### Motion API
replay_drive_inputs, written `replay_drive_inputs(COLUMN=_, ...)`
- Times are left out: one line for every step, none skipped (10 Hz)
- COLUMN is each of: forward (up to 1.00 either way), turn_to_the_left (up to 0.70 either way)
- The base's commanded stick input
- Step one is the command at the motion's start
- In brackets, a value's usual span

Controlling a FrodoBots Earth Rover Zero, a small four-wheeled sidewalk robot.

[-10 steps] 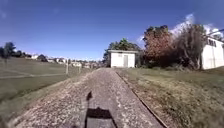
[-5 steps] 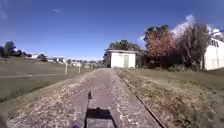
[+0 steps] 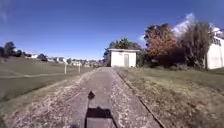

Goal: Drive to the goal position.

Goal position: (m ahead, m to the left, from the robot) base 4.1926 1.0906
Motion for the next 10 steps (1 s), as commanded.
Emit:
replay_drive_inputs(forward=0.7, turn_to_the_left=0.35)
replay_drive_inputs(forward=0.7, turn_to_the_left=0.35)
replay_drive_inputs(forward=0.7, turn_to_the_left=0.35)
replay_drive_inputs(forward=0.7, turn_to_the_left=0.35)
replay_drive_inputs(forward=0.7, turn_to_the_left=0.35)
replay_drive_inputs(forward=0.7, turn_to_the_left=0.0)
replay_drive_inputs(forward=0.7, turn_to_the_left=0.0)
replay_drive_inputs(forward=0.7, turn_to_the_left=0.0)
replay_drive_inputs(forward=0.7, turn_to_the_left=0.0)
replay_drive_inputs(forward=0.7, turn_to_the_left=0.0)
